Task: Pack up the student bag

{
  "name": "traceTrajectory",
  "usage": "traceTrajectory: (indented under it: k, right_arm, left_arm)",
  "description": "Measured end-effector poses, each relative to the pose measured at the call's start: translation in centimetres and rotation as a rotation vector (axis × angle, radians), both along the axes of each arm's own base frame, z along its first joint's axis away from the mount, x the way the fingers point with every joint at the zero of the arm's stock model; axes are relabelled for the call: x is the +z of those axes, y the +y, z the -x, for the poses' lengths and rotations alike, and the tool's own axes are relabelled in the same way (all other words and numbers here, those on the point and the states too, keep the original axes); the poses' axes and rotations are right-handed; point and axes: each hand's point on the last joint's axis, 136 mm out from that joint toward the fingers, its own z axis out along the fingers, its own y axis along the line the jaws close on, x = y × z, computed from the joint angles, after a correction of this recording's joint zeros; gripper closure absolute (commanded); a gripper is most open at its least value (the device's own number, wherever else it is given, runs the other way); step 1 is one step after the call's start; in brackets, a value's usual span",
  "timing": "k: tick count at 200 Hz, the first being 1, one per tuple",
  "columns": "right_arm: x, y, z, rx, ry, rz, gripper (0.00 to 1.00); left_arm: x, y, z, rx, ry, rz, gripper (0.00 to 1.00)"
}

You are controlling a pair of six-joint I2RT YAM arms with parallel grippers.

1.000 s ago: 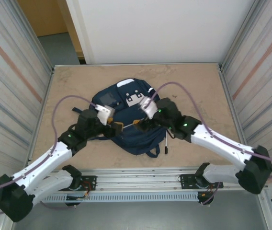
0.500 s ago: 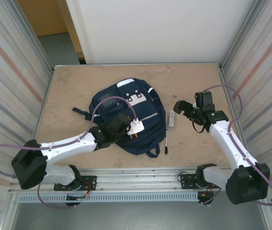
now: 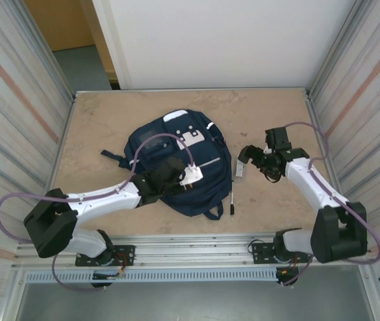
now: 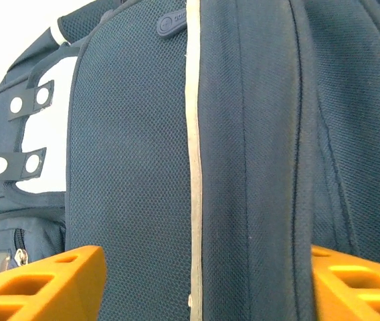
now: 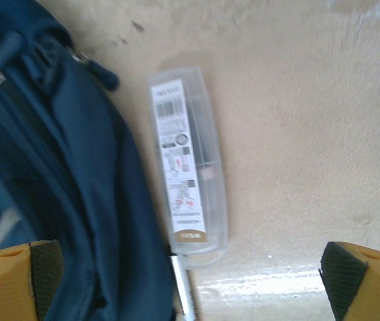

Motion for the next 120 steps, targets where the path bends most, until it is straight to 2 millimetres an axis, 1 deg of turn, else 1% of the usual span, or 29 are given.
traceTrajectory:
  k: [10,21,24,28,41,60,68,76,82,94,101,120]
  right_arm:
    - [-1.2,0.2,0.1,0.018,0.038,0.010,0.02]
    - [-2.3,0.4,0.2,0.041,0.072,0.026,0.03]
    - [-2.6,0.6,0.3,0.050,0.084,0.031,0.03]
    - [-3.0,0.7,0.3,0.059,0.095,0.037,0.03]
    - [-3.9,1.4,0.1,0.101,0.124,0.065,0.04]
    - [-4.6,2.8,-0.6,0.158,0.143,0.097,0.05]
    - [-4.8,3.2,-1.0,0.172,0.149,0.112,0.07]
    - [-5.0,3.6,-1.4,0.182,0.153,0.122,0.12]
    - [-5.2,3.6,-1.7,0.186,0.154,0.130,0.16]
    - [-5.6,3.5,-2.3,0.182,0.164,0.145,0.19]
    - [-5.9,3.4,-2.6,0.182,0.172,0.155,0.24]
    - [-7.1,3.3,-3.2,0.186,0.197,0.172,0.28]
  left_arm:
    - [0.0,0.2,-0.2,0.011,0.001,0.002,0.68]
    - [0.0,0.4,-0.5,0.027,0.005,0.008,0.86]
    - [0.0,0.4,-0.6,0.032,0.007,0.009,0.93]
    - [0.1,0.5,-0.7,0.039,0.010,0.013,1.00]
    - [0.5,0.6,-1.0,0.055,0.013,0.023,1.00]
    - [1.4,0.7,-1.2,0.080,0.019,0.056,1.00]
    - [1.8,0.8,-1.2,0.090,0.019,0.075,1.00]
    - [2.4,0.9,-1.2,0.104,0.017,0.100,1.00]
    - [2.8,1.1,-1.3,0.114,0.018,0.119,1.00]
    - [3.7,1.6,-1.6,0.143,0.021,0.162,1.00]
    - [4.2,2.0,-1.8,0.161,0.024,0.189,1.00]
    - [5.3,3.2,-2.0,0.202,0.034,0.257,1.00]
